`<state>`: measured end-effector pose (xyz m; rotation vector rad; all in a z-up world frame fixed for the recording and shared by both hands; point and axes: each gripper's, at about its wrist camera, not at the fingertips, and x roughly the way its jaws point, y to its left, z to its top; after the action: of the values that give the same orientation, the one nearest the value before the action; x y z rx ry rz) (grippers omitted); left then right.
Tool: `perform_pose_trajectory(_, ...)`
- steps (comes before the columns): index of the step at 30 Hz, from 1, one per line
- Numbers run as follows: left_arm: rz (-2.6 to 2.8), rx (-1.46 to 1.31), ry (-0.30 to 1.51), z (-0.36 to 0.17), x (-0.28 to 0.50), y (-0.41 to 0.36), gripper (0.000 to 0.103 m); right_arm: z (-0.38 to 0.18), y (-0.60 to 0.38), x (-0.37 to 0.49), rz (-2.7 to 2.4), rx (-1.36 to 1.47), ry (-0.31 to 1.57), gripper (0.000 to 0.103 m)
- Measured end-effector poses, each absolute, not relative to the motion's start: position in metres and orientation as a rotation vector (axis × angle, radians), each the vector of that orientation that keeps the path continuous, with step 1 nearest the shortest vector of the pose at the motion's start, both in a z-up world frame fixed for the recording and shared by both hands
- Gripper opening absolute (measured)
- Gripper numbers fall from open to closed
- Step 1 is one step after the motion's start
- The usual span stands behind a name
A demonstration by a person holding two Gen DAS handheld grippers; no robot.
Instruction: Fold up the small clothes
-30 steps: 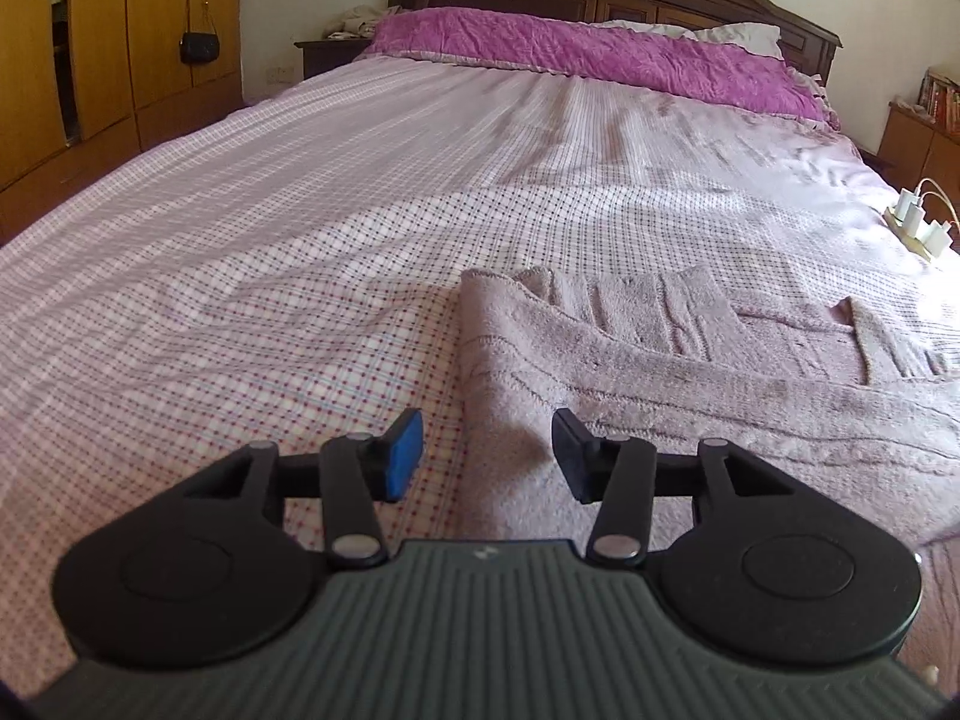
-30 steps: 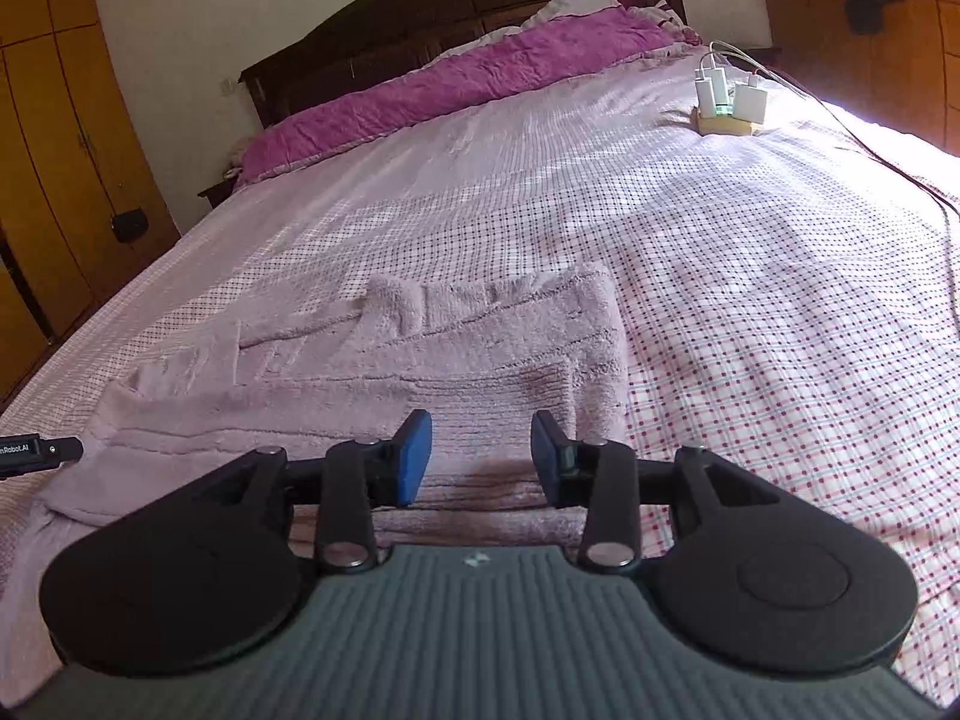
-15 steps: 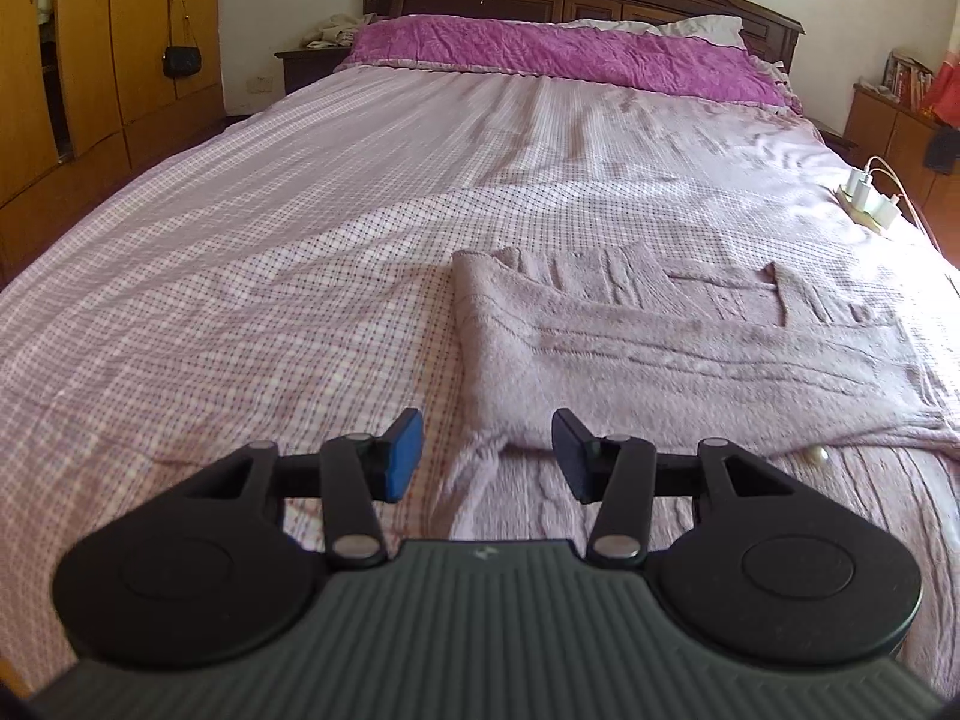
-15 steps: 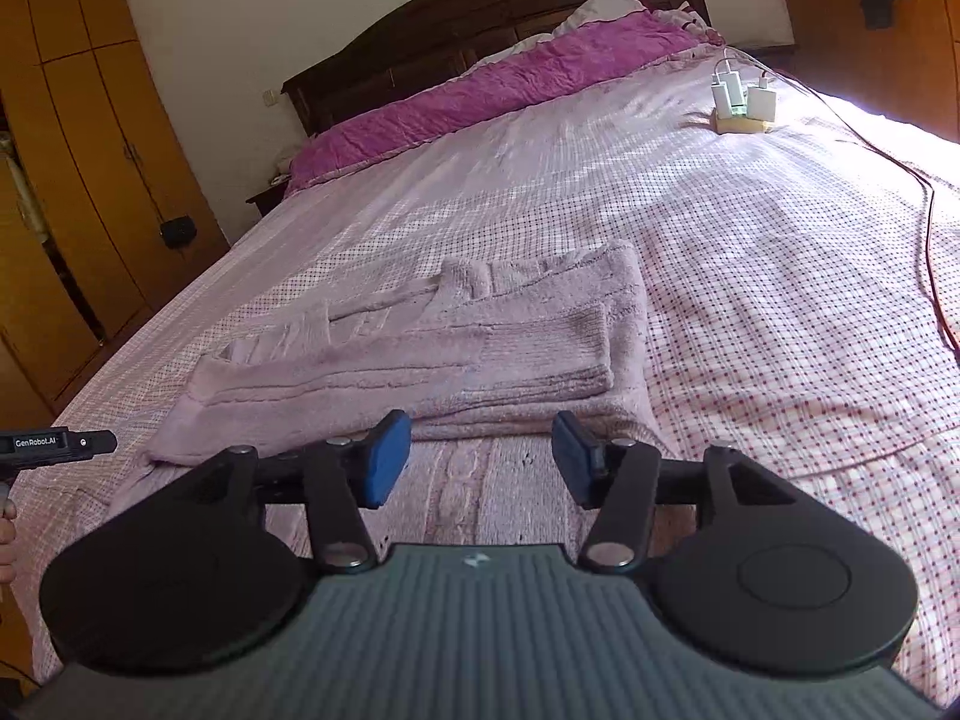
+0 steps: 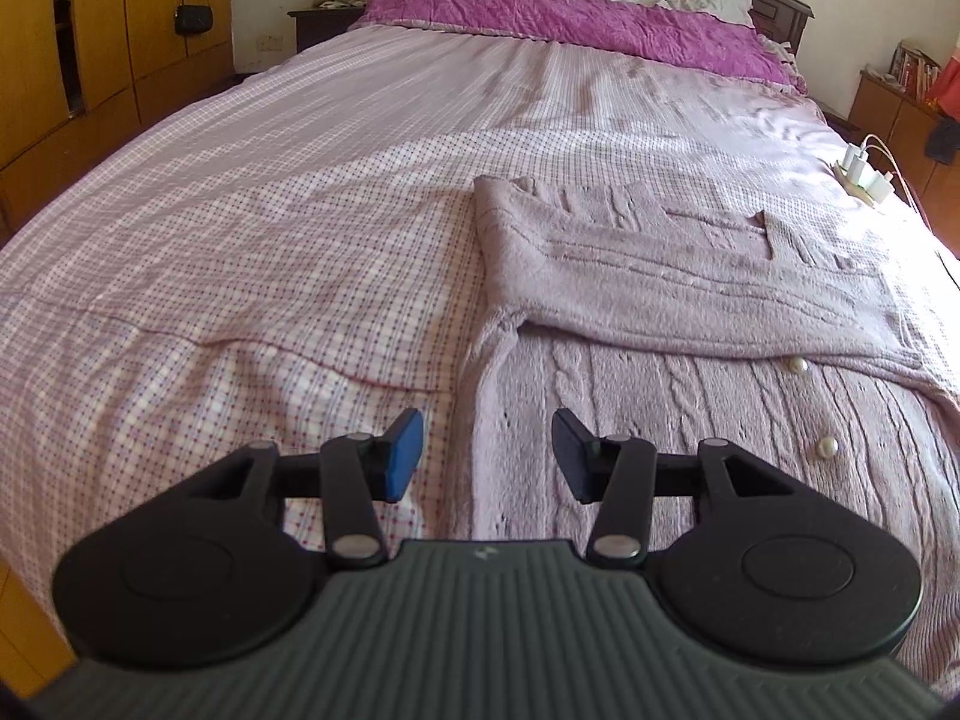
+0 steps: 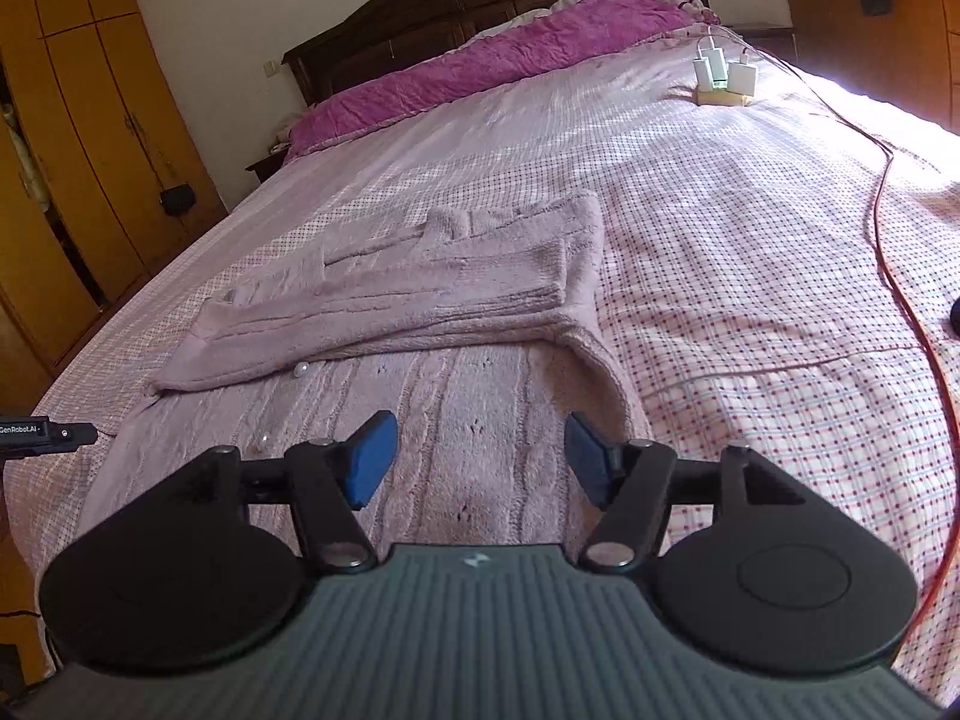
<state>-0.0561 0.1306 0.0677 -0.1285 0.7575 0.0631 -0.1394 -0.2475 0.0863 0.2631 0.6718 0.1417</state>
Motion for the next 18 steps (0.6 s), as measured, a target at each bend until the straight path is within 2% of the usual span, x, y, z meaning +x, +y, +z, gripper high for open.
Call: perform_pose_trajectory(18, -0.011, -0.059, 0.839, 0.045, -0.104, 0.121, 0.050, 0.066, -0.276, -0.194, 0.050, 0.211, 0.708, 0.069)
